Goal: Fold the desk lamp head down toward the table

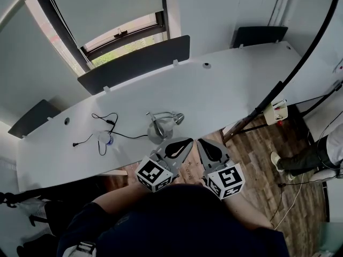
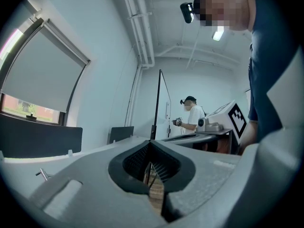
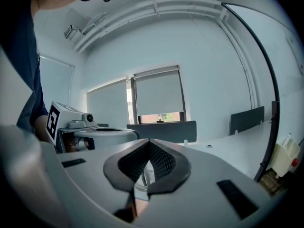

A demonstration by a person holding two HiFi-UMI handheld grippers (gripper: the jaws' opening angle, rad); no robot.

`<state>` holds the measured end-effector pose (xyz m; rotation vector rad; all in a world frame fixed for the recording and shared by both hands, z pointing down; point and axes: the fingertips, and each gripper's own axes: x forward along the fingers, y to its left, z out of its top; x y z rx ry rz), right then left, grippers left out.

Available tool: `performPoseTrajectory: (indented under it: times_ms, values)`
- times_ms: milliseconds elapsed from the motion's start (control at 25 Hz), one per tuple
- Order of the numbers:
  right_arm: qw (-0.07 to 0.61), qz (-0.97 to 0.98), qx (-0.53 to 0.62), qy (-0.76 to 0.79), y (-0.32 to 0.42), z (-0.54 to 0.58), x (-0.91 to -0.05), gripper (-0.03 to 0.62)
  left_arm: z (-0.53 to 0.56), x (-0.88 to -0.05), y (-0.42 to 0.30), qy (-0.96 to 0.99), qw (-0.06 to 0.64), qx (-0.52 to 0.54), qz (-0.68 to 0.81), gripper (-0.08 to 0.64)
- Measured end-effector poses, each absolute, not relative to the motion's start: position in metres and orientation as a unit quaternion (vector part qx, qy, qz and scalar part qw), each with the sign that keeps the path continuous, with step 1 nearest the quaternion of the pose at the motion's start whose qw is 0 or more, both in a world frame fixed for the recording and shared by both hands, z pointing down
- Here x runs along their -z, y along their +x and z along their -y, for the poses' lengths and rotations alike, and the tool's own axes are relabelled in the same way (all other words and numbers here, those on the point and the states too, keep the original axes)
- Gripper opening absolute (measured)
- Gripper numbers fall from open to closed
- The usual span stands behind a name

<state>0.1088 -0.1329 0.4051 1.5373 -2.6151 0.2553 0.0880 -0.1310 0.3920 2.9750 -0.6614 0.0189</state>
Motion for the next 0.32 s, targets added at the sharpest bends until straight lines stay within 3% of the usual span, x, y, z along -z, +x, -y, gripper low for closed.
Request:
performPoseTrajectory:
  times_ms: [320]
  values:
    - [0.050, 0.860, -0.084, 0.501, 0.1014, 0.1305, -0.4070, 0.009, 0.1302, -0.3928, 0.0837, 0.974, 0.050, -0.006, 0.219, 0.005]
